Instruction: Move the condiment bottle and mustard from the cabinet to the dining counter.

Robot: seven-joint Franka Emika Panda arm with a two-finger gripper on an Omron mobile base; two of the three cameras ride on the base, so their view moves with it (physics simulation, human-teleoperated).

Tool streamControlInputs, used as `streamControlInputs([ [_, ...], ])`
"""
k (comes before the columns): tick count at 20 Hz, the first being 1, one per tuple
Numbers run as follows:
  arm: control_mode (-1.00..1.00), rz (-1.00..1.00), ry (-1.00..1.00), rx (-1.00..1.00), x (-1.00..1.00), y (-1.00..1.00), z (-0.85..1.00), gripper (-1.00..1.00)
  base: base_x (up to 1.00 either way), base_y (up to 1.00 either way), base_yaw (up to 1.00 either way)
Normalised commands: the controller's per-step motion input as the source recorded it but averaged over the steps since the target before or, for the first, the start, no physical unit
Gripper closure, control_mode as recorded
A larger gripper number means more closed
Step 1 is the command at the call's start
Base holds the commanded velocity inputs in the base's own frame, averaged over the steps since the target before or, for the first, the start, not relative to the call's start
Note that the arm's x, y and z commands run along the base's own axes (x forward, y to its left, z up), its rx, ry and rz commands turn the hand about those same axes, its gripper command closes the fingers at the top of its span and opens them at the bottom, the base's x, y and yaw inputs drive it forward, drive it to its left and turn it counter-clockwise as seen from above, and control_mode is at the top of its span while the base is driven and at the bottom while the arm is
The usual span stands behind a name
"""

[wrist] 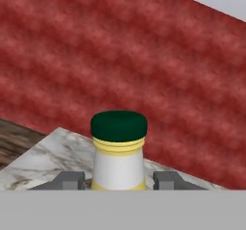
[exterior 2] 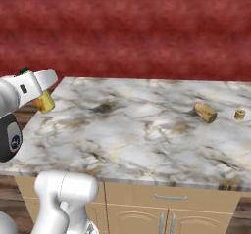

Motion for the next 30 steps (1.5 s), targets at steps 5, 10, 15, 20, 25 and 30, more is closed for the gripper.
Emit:
streamControlInputs([
  [5, 1.0, 0.0, 0.0, 0.0, 0.0, 0.0, 0.0, 1.0, 0.38, 0.0, 0.0],
  [10, 1.0, 0.0, 0.0, 0.0, 0.0, 0.0, 0.0, 1.0, 0.33, 0.0, 0.0],
  [15, -1.0, 0.0, 0.01, -0.01, 0.0, 0.0, -0.01, 1.0, 0.09, 0.0, 0.0],
  [20, -1.0, 0.06, 0.1, -0.01, 0.27, -0.01, -0.24, 1.0, 0.0, 0.0, 0.0],
  [25, -1.0, 0.36, 0.23, 0.0, 0.73, -0.34, -0.54, 1.0, 0.0, 0.0, 0.0],
  [30, -1.0, 0.44, 0.1, 0.01, 0.63, -0.56, -0.48, 1.0, 0.0, 0.0, 0.0],
])
